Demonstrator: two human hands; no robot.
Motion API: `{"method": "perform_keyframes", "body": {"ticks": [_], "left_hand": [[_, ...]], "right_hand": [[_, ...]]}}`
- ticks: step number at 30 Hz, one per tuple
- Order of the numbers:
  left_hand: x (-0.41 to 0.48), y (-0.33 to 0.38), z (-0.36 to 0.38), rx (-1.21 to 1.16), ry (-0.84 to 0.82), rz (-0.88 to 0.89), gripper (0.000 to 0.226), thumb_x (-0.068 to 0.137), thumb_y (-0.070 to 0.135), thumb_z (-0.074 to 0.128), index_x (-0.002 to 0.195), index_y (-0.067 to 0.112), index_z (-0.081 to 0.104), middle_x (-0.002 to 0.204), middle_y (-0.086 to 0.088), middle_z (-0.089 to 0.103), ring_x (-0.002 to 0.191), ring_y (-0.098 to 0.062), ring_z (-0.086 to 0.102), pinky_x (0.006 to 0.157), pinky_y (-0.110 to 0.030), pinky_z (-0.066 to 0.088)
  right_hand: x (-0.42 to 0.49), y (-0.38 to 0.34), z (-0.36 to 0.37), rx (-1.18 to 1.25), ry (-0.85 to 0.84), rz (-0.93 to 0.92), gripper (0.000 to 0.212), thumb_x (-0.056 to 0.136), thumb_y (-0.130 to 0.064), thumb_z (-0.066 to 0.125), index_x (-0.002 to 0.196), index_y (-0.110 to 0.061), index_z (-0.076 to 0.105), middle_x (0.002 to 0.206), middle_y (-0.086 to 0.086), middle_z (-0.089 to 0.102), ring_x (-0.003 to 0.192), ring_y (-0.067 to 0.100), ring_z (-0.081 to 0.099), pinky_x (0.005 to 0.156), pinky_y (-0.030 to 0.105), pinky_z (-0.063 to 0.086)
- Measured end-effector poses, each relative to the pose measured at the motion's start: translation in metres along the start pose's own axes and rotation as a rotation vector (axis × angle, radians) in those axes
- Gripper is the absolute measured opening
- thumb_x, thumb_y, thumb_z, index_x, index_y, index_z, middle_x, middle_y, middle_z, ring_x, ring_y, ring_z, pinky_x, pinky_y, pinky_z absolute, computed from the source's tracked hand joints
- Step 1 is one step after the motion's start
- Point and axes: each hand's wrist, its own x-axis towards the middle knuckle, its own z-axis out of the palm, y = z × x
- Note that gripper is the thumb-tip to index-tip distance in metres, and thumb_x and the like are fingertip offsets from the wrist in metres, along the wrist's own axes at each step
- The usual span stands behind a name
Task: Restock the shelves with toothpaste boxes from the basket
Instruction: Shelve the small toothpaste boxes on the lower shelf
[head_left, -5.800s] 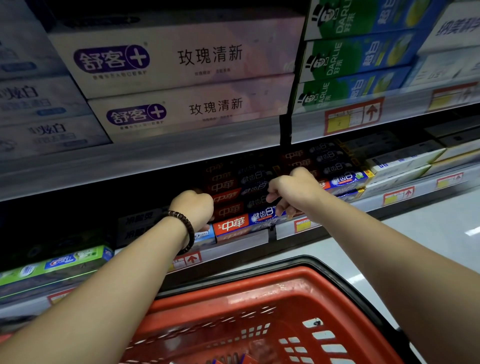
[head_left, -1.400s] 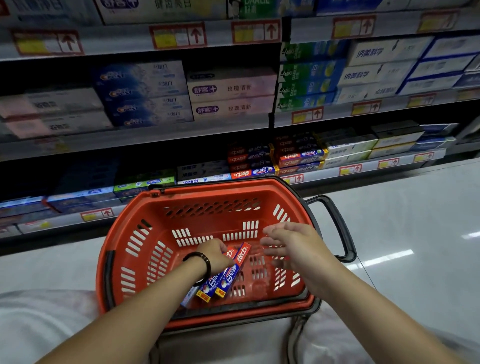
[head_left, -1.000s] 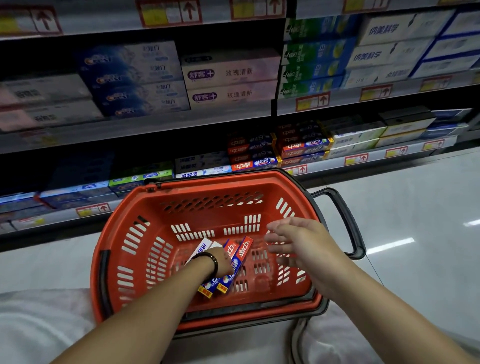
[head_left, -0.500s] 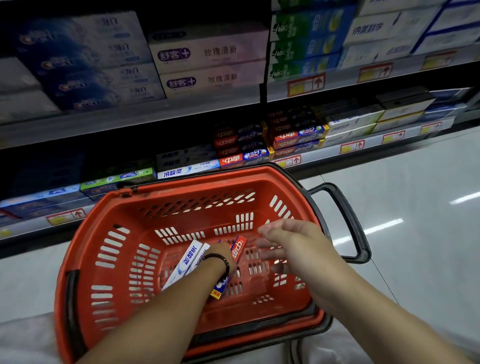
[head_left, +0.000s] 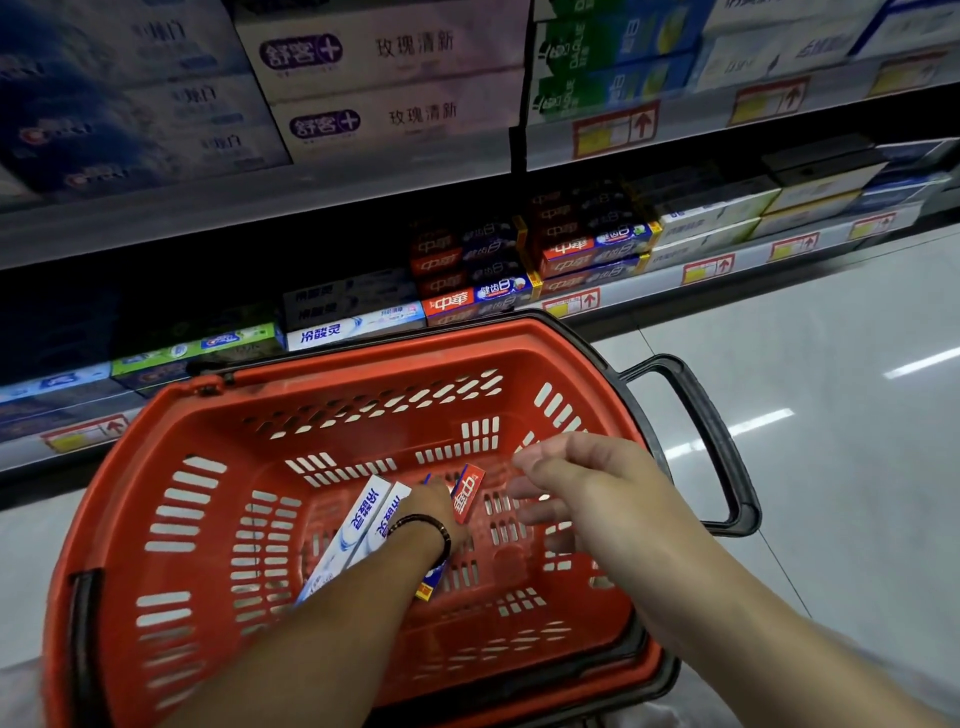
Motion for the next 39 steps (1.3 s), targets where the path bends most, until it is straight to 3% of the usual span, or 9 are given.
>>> {"method": "perform_keyframes", "body": {"ticks": [6,10,14,18,24,28,32,39], "left_hand": [[0.003,-0.001,0.004,-0.007,-0.011,-0.004,0.059,0.077,0.036,0.081,0.125,0.016,0.054,0.115,-0.009,0.068,0.100,-0.030,0.071,0.081,-0.043,0.062],[0.002,-0.001,0.005,-0.023,-0.003,0.003,0.053,0.079,0.036,0.078,0.123,0.017,0.054,0.113,-0.008,0.067,0.099,-0.030,0.070,0.082,-0.044,0.062],[-0.002,-0.002,0.000,-0.023,-0.015,0.013,0.056,0.078,0.040,0.078,0.124,0.020,0.053,0.113,-0.006,0.066,0.098,-0.028,0.069,0.081,-0.041,0.062],[-0.007,-0.004,-0.012,-0.036,-0.015,0.011,0.064,0.074,0.046,0.078,0.127,0.023,0.053,0.115,-0.005,0.069,0.101,-0.027,0.069,0.080,-0.038,0.060],[-0.018,-0.008,-0.034,-0.099,-0.066,-0.004,0.040,0.069,0.040,0.073,0.106,0.025,0.066,0.093,-0.001,0.072,0.083,-0.020,0.069,0.073,-0.033,0.061],[-0.038,-0.009,-0.052,-0.166,-0.046,0.028,0.015,0.084,0.031,0.072,0.094,0.024,0.063,0.101,-0.005,0.073,0.093,-0.024,0.070,0.080,-0.033,0.060],[-0.052,-0.010,-0.065,-0.271,-0.028,0.019,0.022,0.086,0.033,0.075,0.082,0.025,0.055,0.101,-0.002,0.071,0.093,-0.020,0.069,0.079,-0.031,0.057],[-0.075,-0.017,-0.086,-0.453,-0.029,-0.010,0.028,0.085,0.027,0.080,0.087,0.016,0.054,0.099,-0.001,0.073,0.092,-0.019,0.072,0.081,-0.043,0.065]], "right_hand": [[0.001,-0.003,0.000,0.018,0.006,-0.001,0.014,0.098,-0.013,0.068,0.091,-0.019,0.078,0.091,-0.002,0.081,0.089,0.025,0.077,0.069,0.031,0.059],[-0.001,-0.004,0.001,-0.020,0.011,-0.018,0.013,0.098,-0.017,0.069,0.089,-0.020,0.078,0.094,-0.007,0.080,0.084,0.016,0.077,0.076,0.035,0.062],[-0.001,-0.005,-0.001,-0.011,0.005,-0.020,0.013,0.099,-0.018,0.069,0.090,-0.022,0.077,0.093,-0.006,0.081,0.084,0.014,0.078,0.066,0.024,0.060],[0.000,-0.007,-0.001,-0.028,0.011,-0.027,0.014,0.101,-0.019,0.067,0.092,-0.023,0.077,0.090,-0.004,0.081,0.087,0.016,0.078,0.064,0.022,0.057],[-0.002,-0.008,-0.001,-0.022,-0.007,-0.026,0.011,0.103,-0.024,0.065,0.099,-0.022,0.076,0.090,-0.005,0.081,0.089,0.015,0.078,0.061,0.019,0.054],[-0.004,-0.008,-0.001,-0.045,-0.008,-0.039,0.011,0.104,-0.025,0.065,0.099,-0.022,0.075,0.091,-0.006,0.081,0.088,0.015,0.078,0.060,0.020,0.054],[-0.006,-0.008,0.001,-0.065,-0.010,-0.053,0.011,0.104,-0.025,0.065,0.099,-0.023,0.074,0.090,-0.006,0.080,0.087,0.014,0.078,0.061,0.023,0.059],[-0.008,-0.009,0.003,-0.064,-0.037,-0.067,0.013,0.105,-0.029,0.063,0.106,-0.019,0.071,0.096,-0.005,0.079,0.090,0.010,0.076,0.067,0.024,0.057]]}}
